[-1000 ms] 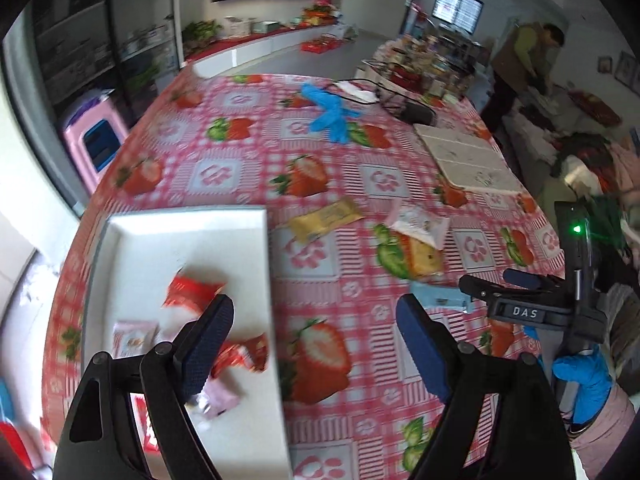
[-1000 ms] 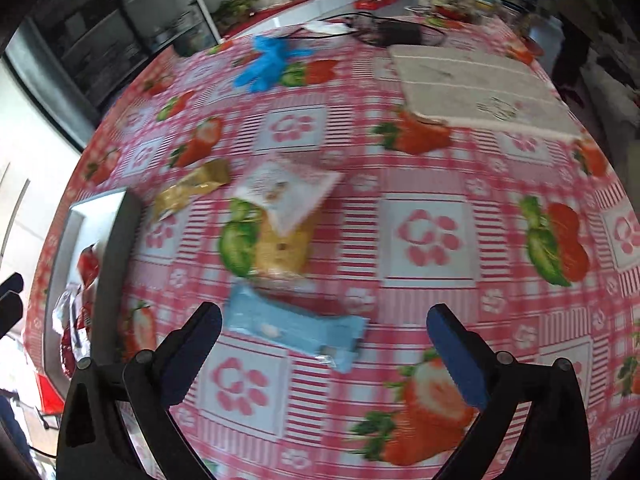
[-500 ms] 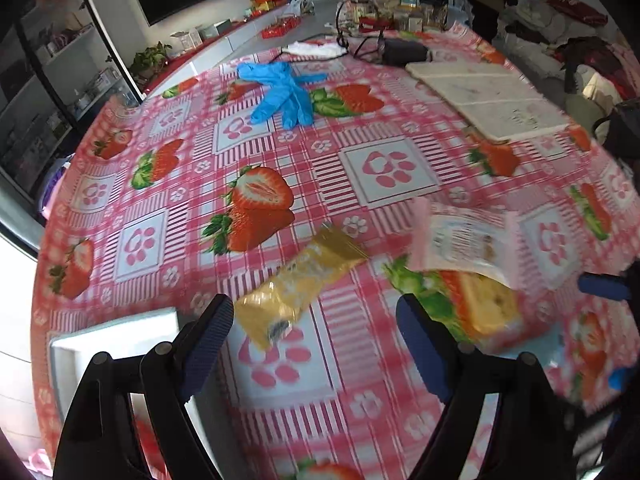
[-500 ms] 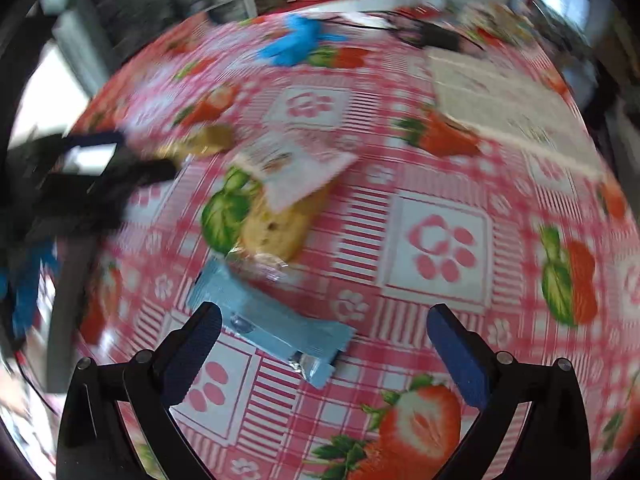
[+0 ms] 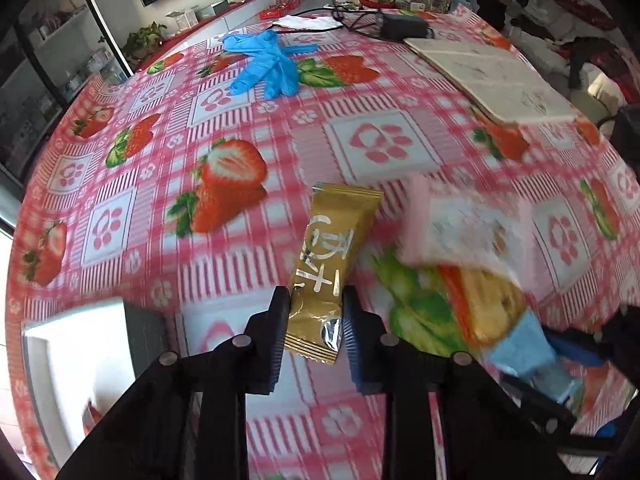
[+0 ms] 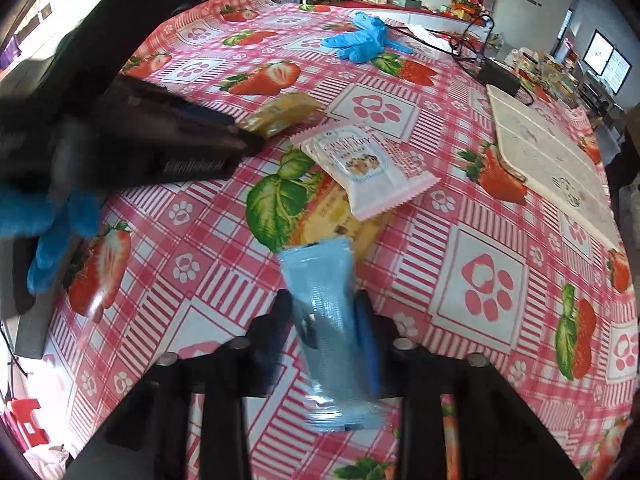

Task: Organize snacks
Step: 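Grasp and lift the gold bar with the left gripper while the right lifts the light blue bar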

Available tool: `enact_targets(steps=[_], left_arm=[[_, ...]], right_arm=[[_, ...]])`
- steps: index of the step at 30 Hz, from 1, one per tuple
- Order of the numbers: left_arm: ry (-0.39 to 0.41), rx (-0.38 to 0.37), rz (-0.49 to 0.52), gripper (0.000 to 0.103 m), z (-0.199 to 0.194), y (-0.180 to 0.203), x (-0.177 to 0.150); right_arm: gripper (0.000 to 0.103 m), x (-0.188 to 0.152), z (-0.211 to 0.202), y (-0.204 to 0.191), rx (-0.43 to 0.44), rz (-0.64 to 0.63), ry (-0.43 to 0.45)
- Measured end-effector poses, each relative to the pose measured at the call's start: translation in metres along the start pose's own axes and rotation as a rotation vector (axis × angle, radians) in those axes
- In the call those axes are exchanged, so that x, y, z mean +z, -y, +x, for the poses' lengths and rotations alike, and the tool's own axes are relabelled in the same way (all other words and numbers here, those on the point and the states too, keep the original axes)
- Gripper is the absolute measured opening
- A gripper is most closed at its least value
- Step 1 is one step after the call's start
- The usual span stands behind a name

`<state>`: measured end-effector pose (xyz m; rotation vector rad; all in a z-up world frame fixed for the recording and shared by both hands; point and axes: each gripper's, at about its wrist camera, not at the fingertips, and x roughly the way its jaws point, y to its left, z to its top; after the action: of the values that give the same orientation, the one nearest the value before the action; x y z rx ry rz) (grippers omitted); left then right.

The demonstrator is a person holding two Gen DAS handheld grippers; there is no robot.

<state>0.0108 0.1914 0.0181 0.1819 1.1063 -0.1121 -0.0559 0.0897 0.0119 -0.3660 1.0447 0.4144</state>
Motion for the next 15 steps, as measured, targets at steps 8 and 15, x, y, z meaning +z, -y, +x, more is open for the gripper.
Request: enact_targets(steps=[8, 15], left_arm=[[0.021, -0.029, -0.121, 0.028, -0.045, 0.028, -0.089], [0.035, -0.068, -0.183, 0.031, -0.076, 0.05, -0.144]], right_arm=[[0.032, -0.051, -0.025, 0.029, -0.031, 0.148, -0.016], [0.032, -0.105, -0.052, 0.05, -0.056, 0.264, -0.021]])
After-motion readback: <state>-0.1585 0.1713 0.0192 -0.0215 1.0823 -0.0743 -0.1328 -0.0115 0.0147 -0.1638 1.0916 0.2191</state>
